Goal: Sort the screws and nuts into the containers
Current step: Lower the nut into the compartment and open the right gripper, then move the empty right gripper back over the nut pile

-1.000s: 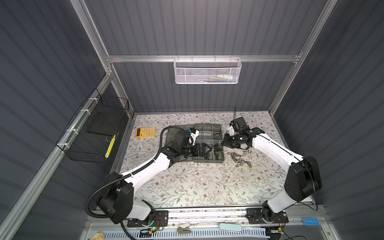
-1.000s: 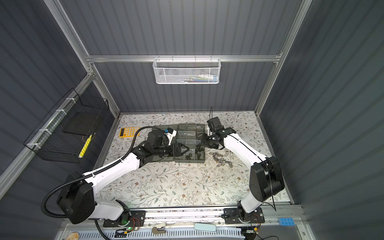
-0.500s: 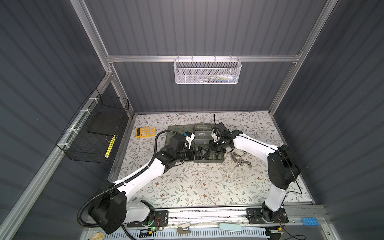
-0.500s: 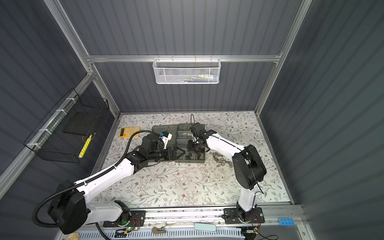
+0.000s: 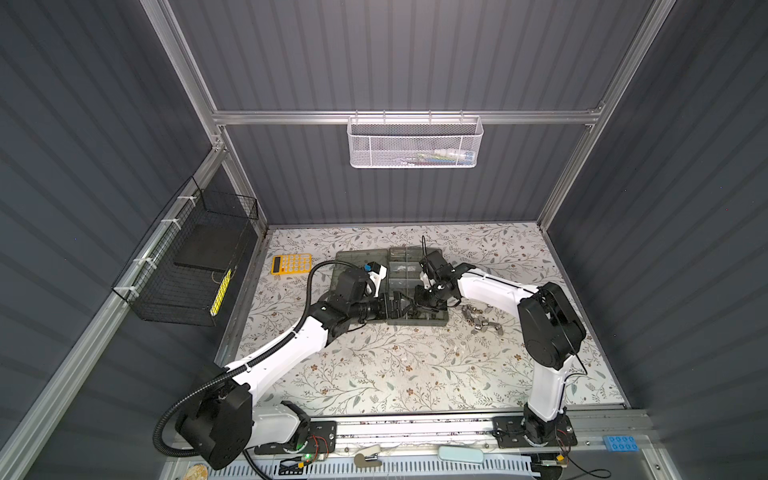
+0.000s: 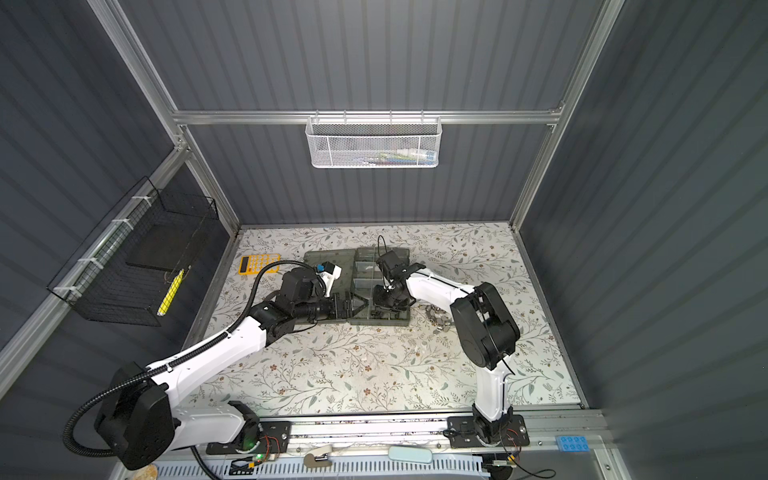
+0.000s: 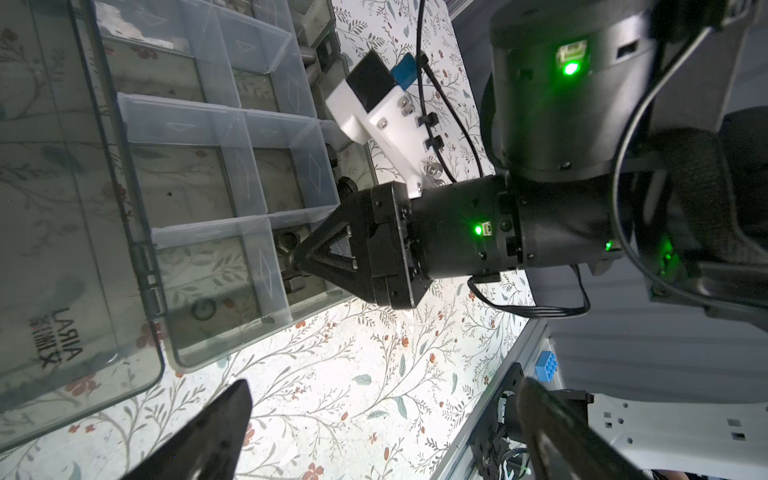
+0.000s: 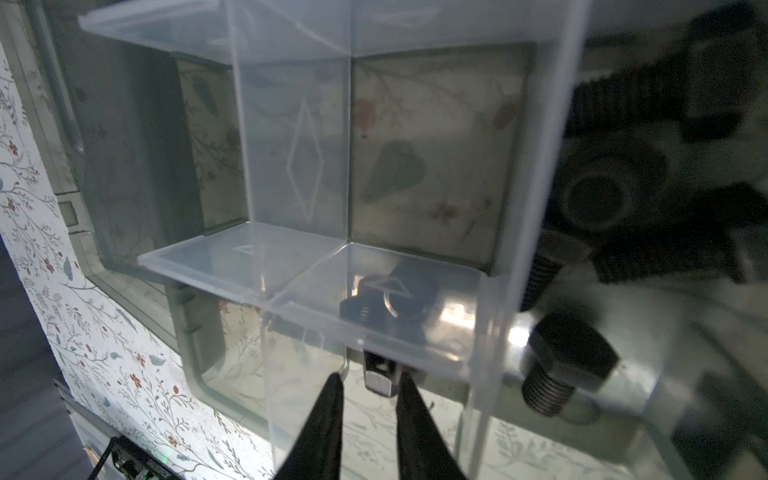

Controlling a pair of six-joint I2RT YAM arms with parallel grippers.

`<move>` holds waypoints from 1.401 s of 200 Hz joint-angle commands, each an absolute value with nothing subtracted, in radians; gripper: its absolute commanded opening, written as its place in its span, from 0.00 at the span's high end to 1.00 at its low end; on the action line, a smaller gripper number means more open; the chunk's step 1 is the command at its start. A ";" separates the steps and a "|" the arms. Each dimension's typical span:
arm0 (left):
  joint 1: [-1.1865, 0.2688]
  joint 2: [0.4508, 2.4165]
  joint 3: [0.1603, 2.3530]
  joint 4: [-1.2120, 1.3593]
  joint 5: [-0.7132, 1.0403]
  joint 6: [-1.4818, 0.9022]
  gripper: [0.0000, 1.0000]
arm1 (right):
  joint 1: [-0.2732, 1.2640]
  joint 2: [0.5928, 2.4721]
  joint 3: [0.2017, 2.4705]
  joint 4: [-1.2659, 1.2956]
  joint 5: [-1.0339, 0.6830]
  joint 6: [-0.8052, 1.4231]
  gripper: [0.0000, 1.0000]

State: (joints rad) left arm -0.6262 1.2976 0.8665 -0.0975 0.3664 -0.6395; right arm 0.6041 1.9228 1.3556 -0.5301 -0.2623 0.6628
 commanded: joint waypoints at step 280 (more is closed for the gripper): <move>-0.800 1.518 1.105 -0.074 0.365 -0.578 0.00 | 0.275 1.502 1.125 -0.654 -0.063 0.541 0.01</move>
State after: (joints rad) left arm -0.7925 1.4853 1.0595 -0.0990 0.3592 -0.5976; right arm 0.3344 1.5162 1.1748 -0.6441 -0.0937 0.5629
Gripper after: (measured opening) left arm 0.997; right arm 0.991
